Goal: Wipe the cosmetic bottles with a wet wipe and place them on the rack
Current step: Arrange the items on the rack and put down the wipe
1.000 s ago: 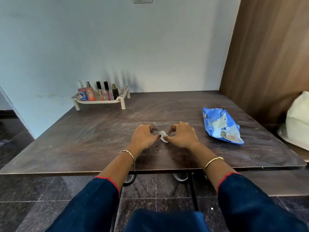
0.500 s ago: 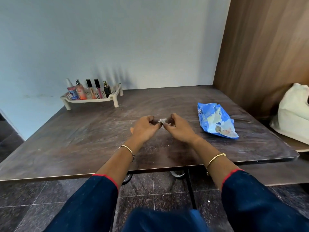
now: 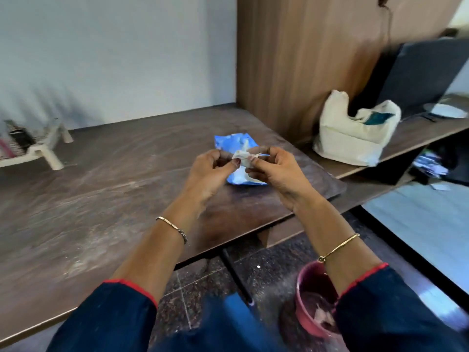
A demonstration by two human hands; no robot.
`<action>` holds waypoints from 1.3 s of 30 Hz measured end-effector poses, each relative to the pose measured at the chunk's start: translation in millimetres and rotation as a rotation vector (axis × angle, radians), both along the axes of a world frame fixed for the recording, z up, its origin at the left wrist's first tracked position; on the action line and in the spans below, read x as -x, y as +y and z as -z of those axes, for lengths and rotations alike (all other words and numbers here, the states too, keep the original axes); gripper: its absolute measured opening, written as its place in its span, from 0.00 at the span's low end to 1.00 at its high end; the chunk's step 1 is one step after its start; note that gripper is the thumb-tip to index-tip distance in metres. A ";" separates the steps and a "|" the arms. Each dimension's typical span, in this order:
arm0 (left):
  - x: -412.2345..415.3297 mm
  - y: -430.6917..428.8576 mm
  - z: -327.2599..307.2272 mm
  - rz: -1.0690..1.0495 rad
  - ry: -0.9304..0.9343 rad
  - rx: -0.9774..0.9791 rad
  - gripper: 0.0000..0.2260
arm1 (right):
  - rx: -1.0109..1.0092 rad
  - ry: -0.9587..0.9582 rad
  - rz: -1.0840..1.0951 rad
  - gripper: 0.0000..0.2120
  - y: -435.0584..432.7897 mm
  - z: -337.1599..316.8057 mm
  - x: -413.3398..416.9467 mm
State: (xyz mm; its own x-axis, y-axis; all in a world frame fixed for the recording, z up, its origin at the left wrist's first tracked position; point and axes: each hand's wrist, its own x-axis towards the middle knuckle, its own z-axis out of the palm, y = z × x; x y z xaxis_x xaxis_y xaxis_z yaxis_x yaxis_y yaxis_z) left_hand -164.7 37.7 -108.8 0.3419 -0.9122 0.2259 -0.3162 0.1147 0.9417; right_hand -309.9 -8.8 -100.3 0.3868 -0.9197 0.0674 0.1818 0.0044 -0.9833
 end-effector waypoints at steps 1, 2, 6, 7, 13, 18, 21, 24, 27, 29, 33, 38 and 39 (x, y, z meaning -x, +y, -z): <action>13.3 -8.6 -0.2 0.029 -0.047 0.002 0.05 | 0.003 -0.003 0.034 0.04 -2.6 -0.6 16.9; 30.4 -17.1 0.8 0.061 -0.102 0.007 0.05 | 0.005 -0.006 0.074 0.04 -5.5 0.4 37.0; 102.6 -33.8 -0.5 0.176 -0.218 0.084 0.07 | -0.025 -0.013 0.205 0.05 -11.4 9.3 115.2; 121.1 -36.2 1.1 0.211 -0.238 0.098 0.08 | -0.043 -0.012 0.235 0.05 -11.5 13.6 135.0; 203.3 -55.0 50.5 0.359 -0.244 -0.029 0.03 | -0.178 -0.020 0.471 0.10 -8.5 68.4 219.9; 243.0 -69.2 126.6 0.474 -0.242 -0.265 0.04 | -0.360 0.051 0.576 0.10 -6.3 139.8 257.9; 253.5 -74.6 173.9 0.521 -0.182 -0.422 0.06 | -0.462 0.079 0.624 0.10 -6.3 181.0 269.1; 259.0 -75.4 206.8 0.613 -0.100 -0.588 0.12 | -0.562 0.138 0.665 0.10 -7.6 224.1 276.1; 257.8 -76.2 227.9 0.669 -0.125 -0.678 0.15 | -0.646 0.220 0.723 0.10 -7.6 263.1 280.4; 253.8 -78.3 236.2 0.647 -0.134 -0.707 0.15 | -0.693 0.265 0.770 0.12 -6.7 281.0 280.2; 244.4 -86.5 242.1 0.618 -0.124 -0.730 0.15 | -0.798 0.286 0.811 0.10 -7.3 302.5 274.9; 233.5 -94.1 243.3 0.594 -0.129 -0.732 0.15 | -0.824 0.340 0.847 0.09 -5.0 300.3 269.2; 233.0 -93.4 241.4 0.587 -0.137 -0.723 0.15 | -0.820 0.350 0.853 0.09 -4.6 299.1 268.6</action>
State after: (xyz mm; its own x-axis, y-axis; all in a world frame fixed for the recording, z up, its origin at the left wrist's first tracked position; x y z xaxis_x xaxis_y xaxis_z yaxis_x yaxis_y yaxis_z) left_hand -397.7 -55.7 -350.2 -0.2042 -0.8649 -0.4585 -0.5069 -0.3072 0.8054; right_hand -578.5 -13.4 -399.4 -0.4762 -0.6084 -0.6349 0.1567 0.6517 -0.7421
